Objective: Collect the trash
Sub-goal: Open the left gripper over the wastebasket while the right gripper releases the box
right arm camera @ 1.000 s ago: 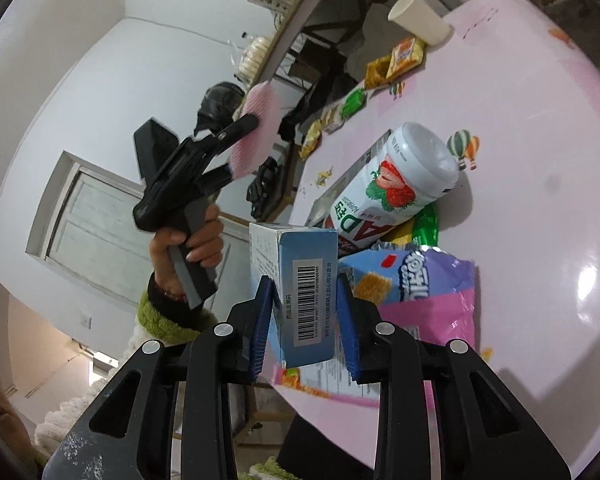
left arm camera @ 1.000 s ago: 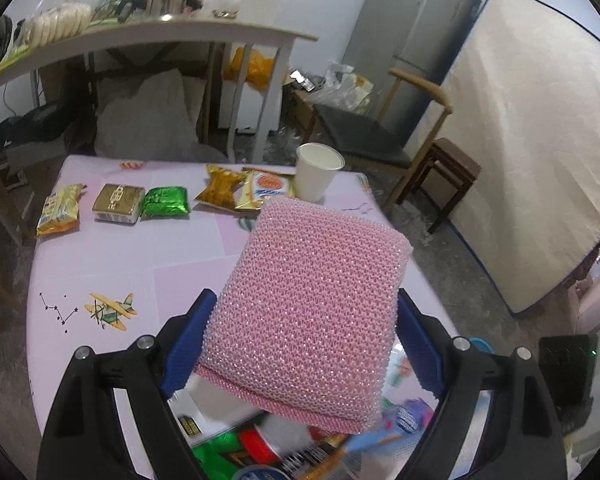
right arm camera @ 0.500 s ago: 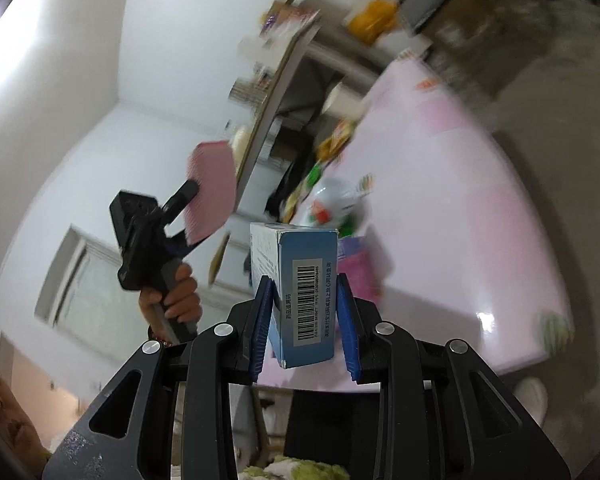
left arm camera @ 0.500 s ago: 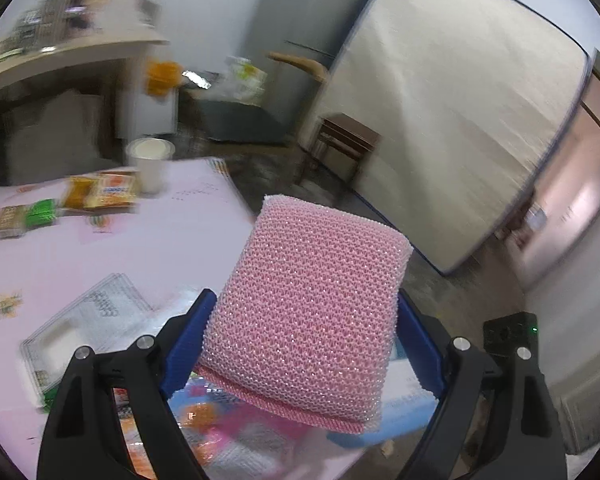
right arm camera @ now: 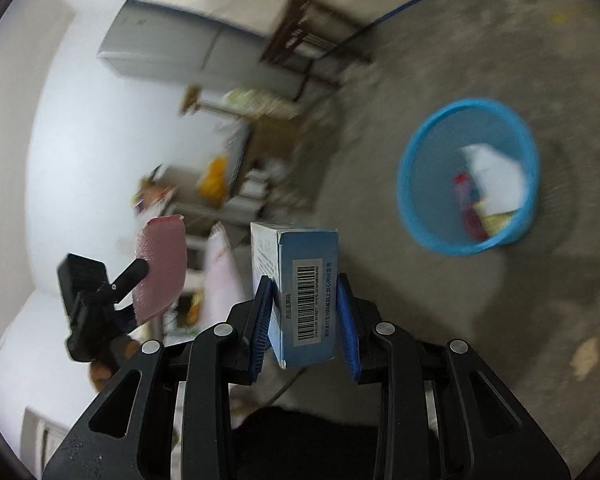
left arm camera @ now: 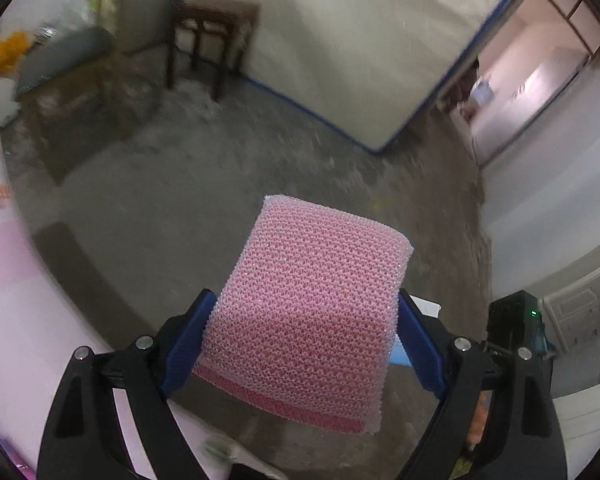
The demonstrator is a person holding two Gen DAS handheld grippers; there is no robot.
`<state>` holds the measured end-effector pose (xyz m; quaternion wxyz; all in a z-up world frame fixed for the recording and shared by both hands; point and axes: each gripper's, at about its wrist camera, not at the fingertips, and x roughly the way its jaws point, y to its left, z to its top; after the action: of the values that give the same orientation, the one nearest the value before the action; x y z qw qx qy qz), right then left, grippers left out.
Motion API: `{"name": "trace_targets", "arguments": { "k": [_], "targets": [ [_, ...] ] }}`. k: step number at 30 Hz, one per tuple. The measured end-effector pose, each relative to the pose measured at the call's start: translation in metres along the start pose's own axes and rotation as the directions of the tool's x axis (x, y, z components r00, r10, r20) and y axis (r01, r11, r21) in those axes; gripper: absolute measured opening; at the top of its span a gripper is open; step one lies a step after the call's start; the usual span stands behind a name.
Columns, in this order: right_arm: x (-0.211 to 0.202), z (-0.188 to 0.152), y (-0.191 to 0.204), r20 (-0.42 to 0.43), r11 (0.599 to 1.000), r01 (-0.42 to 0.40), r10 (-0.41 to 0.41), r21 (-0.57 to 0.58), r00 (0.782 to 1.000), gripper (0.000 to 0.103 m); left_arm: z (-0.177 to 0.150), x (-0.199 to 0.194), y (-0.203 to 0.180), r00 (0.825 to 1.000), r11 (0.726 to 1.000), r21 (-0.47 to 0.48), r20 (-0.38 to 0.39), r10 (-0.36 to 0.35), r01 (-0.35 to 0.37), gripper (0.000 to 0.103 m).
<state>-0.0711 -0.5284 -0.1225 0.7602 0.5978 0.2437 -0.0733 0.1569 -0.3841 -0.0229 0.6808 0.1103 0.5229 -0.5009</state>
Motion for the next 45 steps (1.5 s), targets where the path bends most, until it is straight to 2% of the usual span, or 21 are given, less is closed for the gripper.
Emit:
{"name": "trace_targets", "arguments": {
  "k": [3, 5, 9, 10, 11, 13, 16, 19, 21, 24, 28, 32, 35, 37, 41, 45],
  "targets": [
    [0.001, 0.014, -0.024, 0.034, 0.997, 0.064, -0.066, 0.04, 0.997, 0.029, 0.008, 0.057, -0.015, 0.997, 0.999, -0.028, -0.068, -0.02, 0.018, 0.086],
    [0.009, 0.019, -0.036, 0.052, 0.993, 0.101, -0.104, 0.063, 0.993, 0.03, 0.016, 0.089, -0.026, 0.995, 1.0, -0.027, -0.096, -0.004, 0.002, 0.087],
    [0.032, 0.04, -0.064, 0.084, 0.985, 0.129, -0.139, 0.113, 0.987, 0.034, 0.034, 0.142, -0.032, 0.994, 0.998, -0.048, -0.1, 0.035, -0.04, 0.097],
    [0.041, 0.045, -0.073, 0.087, 0.984, 0.134, -0.144, 0.12, 0.986, 0.039, 0.035, 0.153, -0.03, 0.993, 0.996, -0.065, -0.11, 0.05, -0.057, 0.097],
    [0.046, 0.048, -0.079, 0.079, 0.984, 0.136, -0.146, 0.119, 0.986, 0.053, 0.037, 0.167, -0.026, 0.989, 0.992, -0.089, -0.125, 0.076, -0.088, 0.097],
    [0.068, 0.053, -0.098, 0.048, 0.972, 0.196, -0.203, 0.132, 0.978, 0.065, 0.032, 0.179, -0.014, 0.986, 0.986, -0.124, -0.14, 0.095, -0.113, 0.097],
    [0.085, 0.05, -0.118, -0.019, 0.947, 0.285, -0.285, 0.147, 0.958, 0.065, 0.019, 0.185, -0.004, 0.98, 0.984, -0.124, -0.169, 0.108, -0.13, 0.097],
    [0.078, 0.036, -0.131, -0.021, 0.946, 0.282, -0.283, 0.157, 0.959, 0.065, 0.011, 0.177, 0.003, 0.979, 0.988, -0.073, -0.161, 0.123, -0.136, 0.097],
    [0.066, 0.028, -0.135, -0.011, 0.943, 0.292, -0.294, 0.16, 0.956, 0.065, 0.01, 0.169, 0.009, 0.982, 0.987, -0.09, -0.145, 0.117, -0.131, 0.097],
    [0.043, 0.021, -0.133, 0.026, 0.945, 0.29, -0.297, 0.153, 0.954, 0.065, 0.009, 0.15, 0.015, 0.99, 0.986, -0.131, -0.107, 0.09, -0.104, 0.097],
    [0.01, 0.008, -0.107, 0.08, 0.946, 0.314, -0.321, 0.082, 0.944, 0.067, 0.005, 0.105, 0.007, 0.998, 0.986, -0.156, -0.026, 0.051, -0.054, 0.097],
    [-0.008, -0.01, -0.071, 0.114, 0.936, 0.35, -0.344, -0.042, 0.932, 0.074, -0.013, 0.032, 0.001, 0.994, 0.982, -0.186, 0.108, -0.006, 0.026, 0.097],
    [-0.018, -0.024, -0.035, 0.122, 0.933, 0.33, -0.315, -0.142, 0.941, 0.076, -0.034, -0.026, -0.004, 0.978, 0.98, -0.185, 0.207, -0.028, 0.068, 0.097],
    [-0.019, -0.032, -0.013, 0.112, 0.935, 0.296, -0.279, -0.195, 0.954, 0.077, -0.051, -0.061, -0.005, 0.966, 0.983, -0.172, 0.257, -0.019, 0.065, 0.097],
    [-0.016, -0.046, 0.029, 0.066, 0.928, 0.228, -0.218, -0.296, 0.974, 0.077, -0.1, -0.13, 0.003, 0.939, 0.989, -0.149, 0.343, 0.04, 0.013, 0.097],
    [-0.007, -0.063, 0.072, 0.004, 0.901, 0.166, -0.18, -0.402, 0.984, 0.077, -0.161, -0.198, 0.026, 0.885, 0.98, -0.175, 0.436, 0.161, -0.092, 0.097]
  ]
}}
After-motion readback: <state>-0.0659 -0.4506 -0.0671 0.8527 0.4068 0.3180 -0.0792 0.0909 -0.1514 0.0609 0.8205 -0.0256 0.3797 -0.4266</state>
